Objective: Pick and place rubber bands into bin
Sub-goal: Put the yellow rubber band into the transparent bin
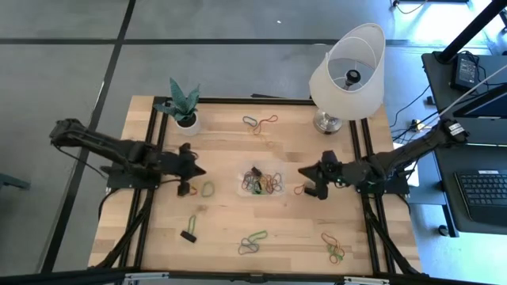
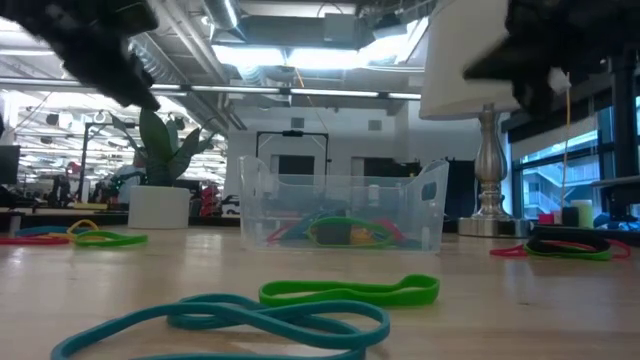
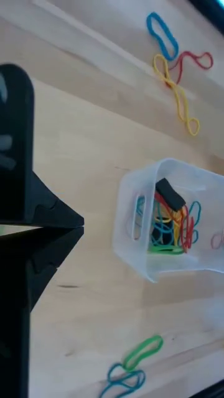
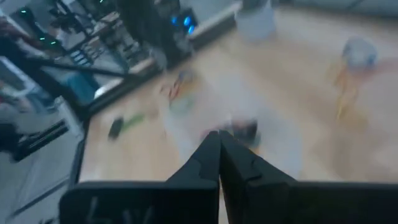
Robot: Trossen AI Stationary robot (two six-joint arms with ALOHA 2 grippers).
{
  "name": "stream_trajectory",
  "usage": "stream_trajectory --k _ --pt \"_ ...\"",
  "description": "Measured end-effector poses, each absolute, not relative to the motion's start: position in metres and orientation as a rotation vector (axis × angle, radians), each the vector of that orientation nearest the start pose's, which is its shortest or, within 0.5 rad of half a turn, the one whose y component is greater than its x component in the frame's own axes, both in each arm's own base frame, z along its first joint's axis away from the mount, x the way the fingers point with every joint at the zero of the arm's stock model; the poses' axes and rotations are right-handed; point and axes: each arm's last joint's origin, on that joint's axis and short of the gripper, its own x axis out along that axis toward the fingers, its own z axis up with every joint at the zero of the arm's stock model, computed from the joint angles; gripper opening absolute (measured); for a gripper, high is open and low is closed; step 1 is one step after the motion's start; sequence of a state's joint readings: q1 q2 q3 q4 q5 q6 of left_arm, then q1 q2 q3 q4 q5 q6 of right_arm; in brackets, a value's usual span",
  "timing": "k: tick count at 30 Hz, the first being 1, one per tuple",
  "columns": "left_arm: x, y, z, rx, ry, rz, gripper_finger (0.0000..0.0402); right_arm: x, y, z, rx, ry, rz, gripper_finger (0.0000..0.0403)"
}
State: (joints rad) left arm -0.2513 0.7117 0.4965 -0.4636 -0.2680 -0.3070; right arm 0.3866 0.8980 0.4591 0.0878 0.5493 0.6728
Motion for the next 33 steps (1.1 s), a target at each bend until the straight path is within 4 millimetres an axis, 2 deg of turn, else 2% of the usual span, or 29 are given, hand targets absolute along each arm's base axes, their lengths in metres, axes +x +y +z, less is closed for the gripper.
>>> stream_trajectory --k 4,8,11,14,19,23,27,33 --pt "0.125 -0.022 0.215 -0.071 0.599 0.099 0.0002 0.217 0.052 0.275 0.367 0.245 -0.343 0.0002" --pt "0.111 -0.016 0.212 -0.024 0.562 0.097 0.0001 0.27 0.036 0.32 0.269 0.319 -0.463 0.0001" --pt "0.106 -0.013 0.213 -0.006 0.49 0.103 0.0002 0.314 0.015 0.341 0.224 0.402 -0.545 0.0001" --pt "0.102 -0.01 0.216 0.006 0.448 0.125 0.0001 0.354 -0.009 0.348 0.219 0.494 -0.587 0.0001" --pt "0.099 -0.007 0.219 0.02 0.421 0.146 0.0002 0.407 -0.052 0.33 0.268 0.662 -0.656 0.0004" --pt "0.099 -0.005 0.219 0.018 0.422 0.157 0.0001 0.434 -0.087 0.306 0.311 0.735 -0.717 0.0014" --pt "0.099 -0.005 0.218 0.015 0.423 0.157 0.0003 0.45 -0.123 0.274 0.353 0.803 -0.781 0.0022" --pt "0.099 -0.005 0.218 0.0 0.422 0.168 0.0003 0.456 -0.166 0.236 0.506 0.887 -0.696 0.0049"
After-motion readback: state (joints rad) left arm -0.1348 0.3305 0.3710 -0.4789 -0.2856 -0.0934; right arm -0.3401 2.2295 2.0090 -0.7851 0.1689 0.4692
